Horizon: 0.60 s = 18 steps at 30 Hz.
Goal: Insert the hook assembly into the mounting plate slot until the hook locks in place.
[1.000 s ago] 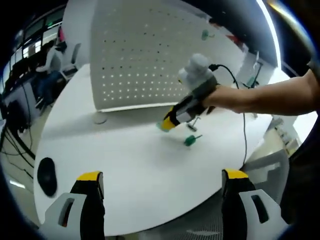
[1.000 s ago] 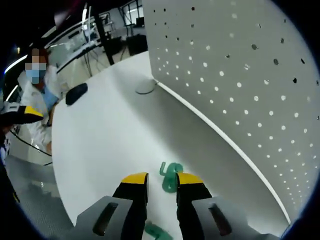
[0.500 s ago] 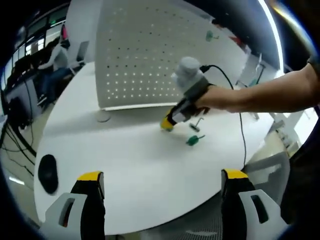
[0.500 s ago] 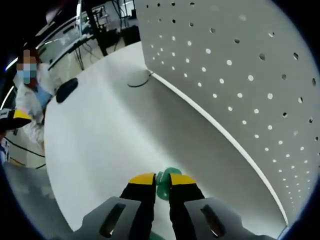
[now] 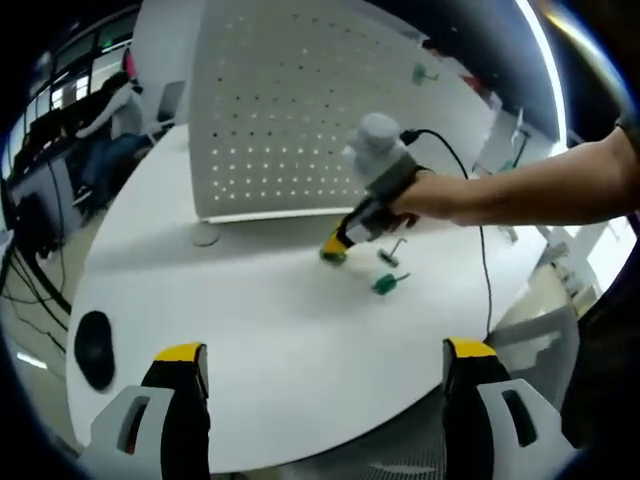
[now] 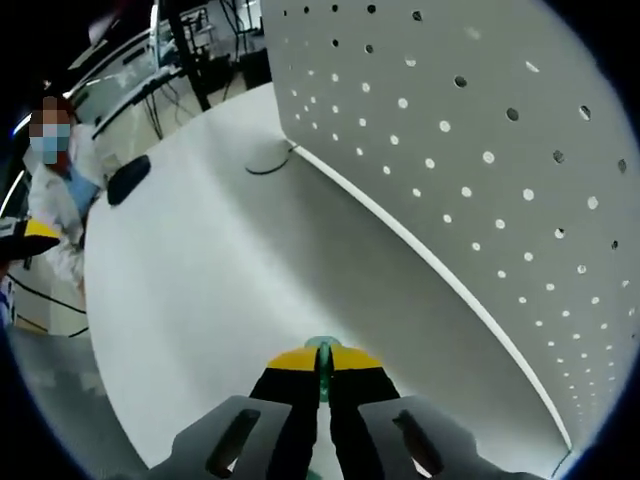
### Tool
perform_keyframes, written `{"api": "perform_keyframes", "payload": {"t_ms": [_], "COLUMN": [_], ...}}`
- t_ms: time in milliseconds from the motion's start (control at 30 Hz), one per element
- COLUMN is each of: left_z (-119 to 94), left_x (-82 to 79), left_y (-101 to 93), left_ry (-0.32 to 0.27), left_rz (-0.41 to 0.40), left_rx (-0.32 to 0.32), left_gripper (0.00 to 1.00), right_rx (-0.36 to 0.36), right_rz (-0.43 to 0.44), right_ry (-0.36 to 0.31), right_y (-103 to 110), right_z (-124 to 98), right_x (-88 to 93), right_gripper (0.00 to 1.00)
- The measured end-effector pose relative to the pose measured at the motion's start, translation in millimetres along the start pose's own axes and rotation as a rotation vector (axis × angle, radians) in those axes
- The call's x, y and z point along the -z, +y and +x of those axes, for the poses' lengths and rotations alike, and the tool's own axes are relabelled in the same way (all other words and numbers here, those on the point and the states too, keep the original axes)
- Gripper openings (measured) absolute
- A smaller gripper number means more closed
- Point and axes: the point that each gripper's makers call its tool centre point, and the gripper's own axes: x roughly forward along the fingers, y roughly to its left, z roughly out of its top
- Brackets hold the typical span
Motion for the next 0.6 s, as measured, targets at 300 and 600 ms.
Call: {"api": "perform_keyframes", "payload": {"t_ms": [300,600], "left_z": [-1.6,-6.3], "left_x": [-7.4,-18.1], "left_y": [1.9,2.4], "left_ry": [-0.014,-0.038], "left_rz": [0.003,0.011], "left_rx": [-0.001,-0.005], "left_gripper": [0.99,0.99], "right_rx": [0.005,0.012], "right_rz": [0.014,0.046], "right_ry": [-0.074,-0.138], "right_y": [-1.2,-4.6], "right_z": [-10.7,-27.5], "right_x": [-13.0,-23.9], "right_gripper": [0.0,0.0]}}
